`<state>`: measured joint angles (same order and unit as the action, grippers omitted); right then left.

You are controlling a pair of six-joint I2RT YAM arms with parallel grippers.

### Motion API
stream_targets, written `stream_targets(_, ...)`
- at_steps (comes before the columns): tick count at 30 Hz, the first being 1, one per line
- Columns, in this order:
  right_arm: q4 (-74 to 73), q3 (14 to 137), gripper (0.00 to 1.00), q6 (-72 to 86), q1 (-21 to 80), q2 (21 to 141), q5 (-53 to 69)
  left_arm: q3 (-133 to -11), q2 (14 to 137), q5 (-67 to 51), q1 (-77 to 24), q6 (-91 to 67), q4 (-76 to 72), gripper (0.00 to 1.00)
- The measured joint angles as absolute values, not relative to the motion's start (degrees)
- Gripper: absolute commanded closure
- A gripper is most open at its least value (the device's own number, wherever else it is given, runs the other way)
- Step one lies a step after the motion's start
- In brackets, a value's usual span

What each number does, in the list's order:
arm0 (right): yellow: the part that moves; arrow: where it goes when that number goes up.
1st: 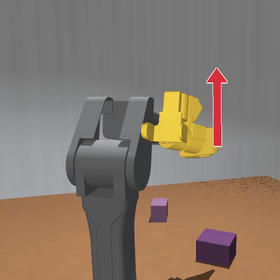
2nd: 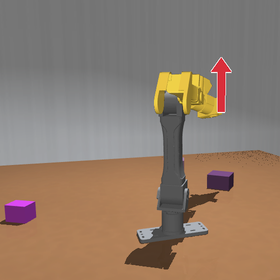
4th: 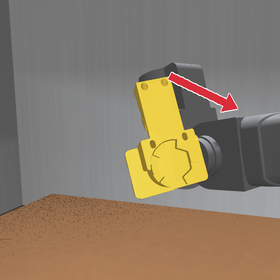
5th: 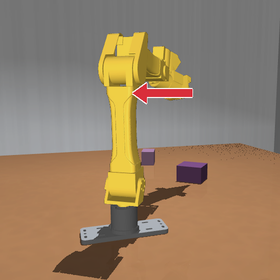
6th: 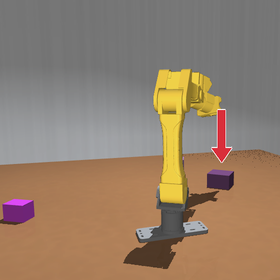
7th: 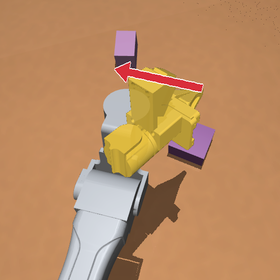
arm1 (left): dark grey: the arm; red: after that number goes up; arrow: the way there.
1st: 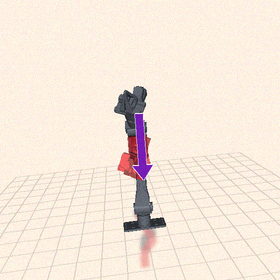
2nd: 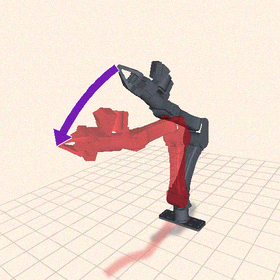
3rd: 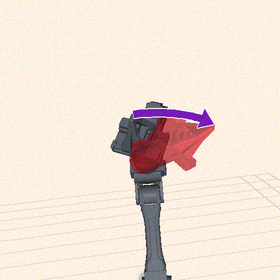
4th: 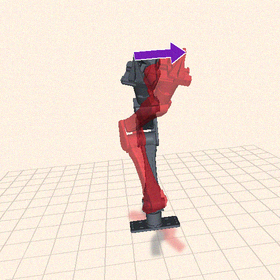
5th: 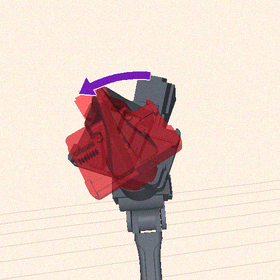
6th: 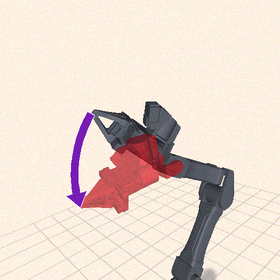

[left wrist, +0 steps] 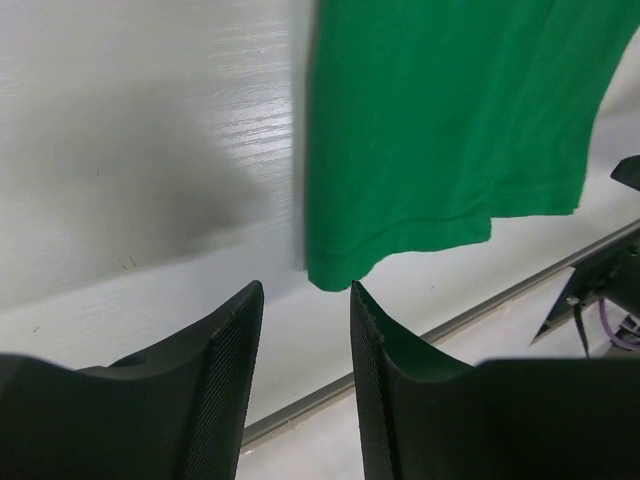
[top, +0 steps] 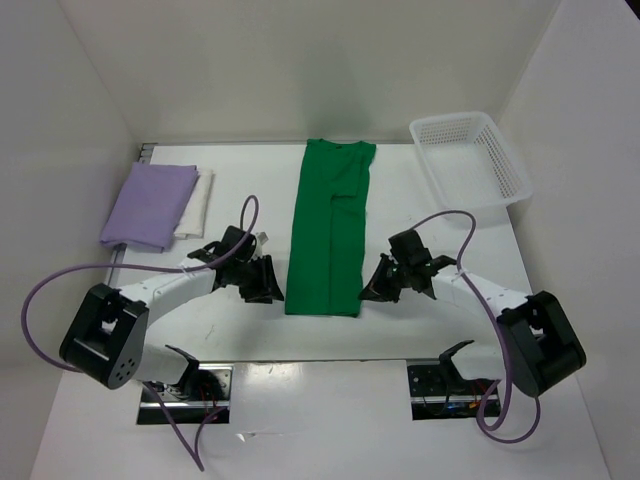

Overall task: Fold and stack the t-shirts
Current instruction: Grab the bottom of the folded rectangular tshirt with both arms

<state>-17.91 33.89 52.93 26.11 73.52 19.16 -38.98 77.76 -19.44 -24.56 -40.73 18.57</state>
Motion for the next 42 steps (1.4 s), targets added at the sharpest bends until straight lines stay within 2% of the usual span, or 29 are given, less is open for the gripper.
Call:
stream_targets(5,-15.0,30.1,1.0,54.8,27.7,73.8,20.5,-39.0,79.7,-17.6,-26.2,-40.8,18.0,0.46)
stream_targets(8,-13.6,27.7,0.99,55.6,28.6,74.9,20.4,-39.0,81.1,-17.2,-26.6,-40.9,17.1,0.46)
stream_targets(14,-14.3,25.3,0.91,56.6,28.6,72.6,19.5,-38.9,82.9,-17.0,-27.0,-40.9,16.0,0.46)
stream_targets(16,-15.0,25.0,0.86,57.1,28.6,70.2,19.1,-38.9,83.2,-17.0,-27.0,-40.9,15.6,0.46)
stream_targets(17,-15.5,25.0,0.75,57.4,28.6,68.6,19.0,-38.9,83.5,-17.0,-27.0,-40.9,15.4,0.46)
stream_targets(21,-17.1,25.1,0.57,58.4,28.5,62.4,17.7,-38.9,84.4,-17.3,-27.0,-41.2,14.6,0.52)
stream_targets(26,-15.9,24.9,0.53,58.9,28.2,65.6,17.8,-39.0,86.1,-19.4,-27.2,-42.2,12.7,0.56)
stream_targets(29,-13.7,23.7,0.55,59.3,28.2,70.1,18.1,-39.5,87.5,-20.8,-27.3,-42.2,11.7,0.63)
stream_targets(30,-12.7,23.7,0.59,59.5,28.0,71.3,19.2,-39.7,88.1,-21.3,-27.3,-42.3,11.5,0.65)
stream_targets(31,-11.3,23.8,0.68,59.4,28.0,72.3,19.6,-39.8,88.5,-21.8,-27.4,-42.3,11.2,0.67)
stream_targets(33,-8.8,24.2,0.78,59.4,28.0,75.0,20.7,-39.9,89.0,-22.3,-27.4,-42.3,11.0,0.77)
stream_targets(34,-7.9,24.5,0.89,59.4,28.0,76.1,21.2,-39.9,89.2,-22.3,-27.4,-42.2,11.0,0.81)
stream_targets(35,-7.1,24.5,0.92,59.3,28.0,77.0,21.2,-39.9,89.4,-22.3,-27.4,-42.1,11.0,0.87)
stream_targets(39,-6.8,24.6,0.99,60.2,30.0,77.1,20.6,-39.9,89.4,-22.6,-27.5,-42.0,11.6,0.96)
stream_targets(42,-9.1,24.5,1.0,62.0,35.6,74.4,18.7,-38.6,87.8,-23.9,-27.5,-42.0,13.9,0.99)
